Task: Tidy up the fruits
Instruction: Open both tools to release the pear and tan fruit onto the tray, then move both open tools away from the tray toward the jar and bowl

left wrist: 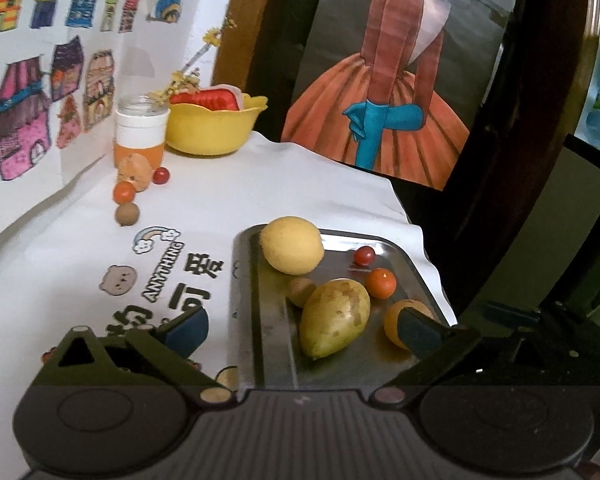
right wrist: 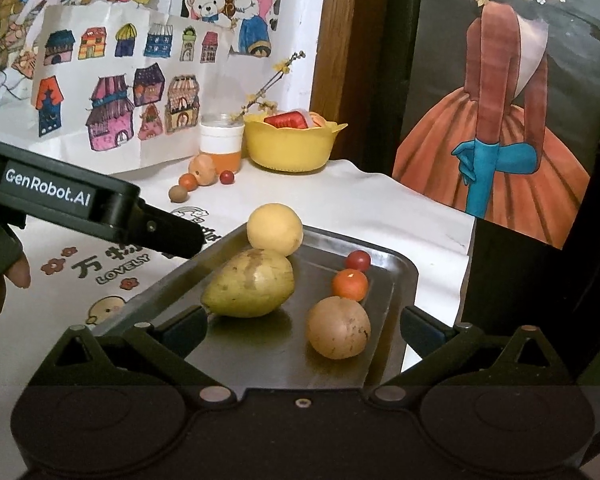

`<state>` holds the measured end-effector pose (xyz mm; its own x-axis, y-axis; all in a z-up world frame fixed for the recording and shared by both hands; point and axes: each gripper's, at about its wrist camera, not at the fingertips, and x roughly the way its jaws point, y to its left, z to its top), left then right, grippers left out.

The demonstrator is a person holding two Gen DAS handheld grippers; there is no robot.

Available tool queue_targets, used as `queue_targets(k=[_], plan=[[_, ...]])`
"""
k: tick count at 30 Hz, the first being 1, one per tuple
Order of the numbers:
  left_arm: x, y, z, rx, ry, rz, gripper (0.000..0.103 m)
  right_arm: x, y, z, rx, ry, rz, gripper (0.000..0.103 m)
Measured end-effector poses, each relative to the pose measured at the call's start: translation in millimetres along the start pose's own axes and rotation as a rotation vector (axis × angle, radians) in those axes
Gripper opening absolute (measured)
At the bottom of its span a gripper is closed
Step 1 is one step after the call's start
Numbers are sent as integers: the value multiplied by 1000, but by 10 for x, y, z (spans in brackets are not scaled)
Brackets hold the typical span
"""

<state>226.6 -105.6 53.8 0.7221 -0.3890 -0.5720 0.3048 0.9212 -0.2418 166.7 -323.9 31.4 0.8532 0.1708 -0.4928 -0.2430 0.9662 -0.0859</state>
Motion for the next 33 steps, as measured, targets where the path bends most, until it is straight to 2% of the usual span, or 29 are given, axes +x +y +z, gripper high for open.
queue_targets(k=[12,19,28,33], plan=[[-389,215,-205,-25,-23,41,103,-417,161,-103,61,-24,-11,102],[-575,368,-468,-119,3,35,103,-599,285,-234,103,-21,-12,102],[-872,464,-885,-179,-80,152,103,-851,541,-425,123,-60,-54,102],[-1046,519,-1060,-170,-120,217,103,-975,739,-532,110,-85,-79,102]])
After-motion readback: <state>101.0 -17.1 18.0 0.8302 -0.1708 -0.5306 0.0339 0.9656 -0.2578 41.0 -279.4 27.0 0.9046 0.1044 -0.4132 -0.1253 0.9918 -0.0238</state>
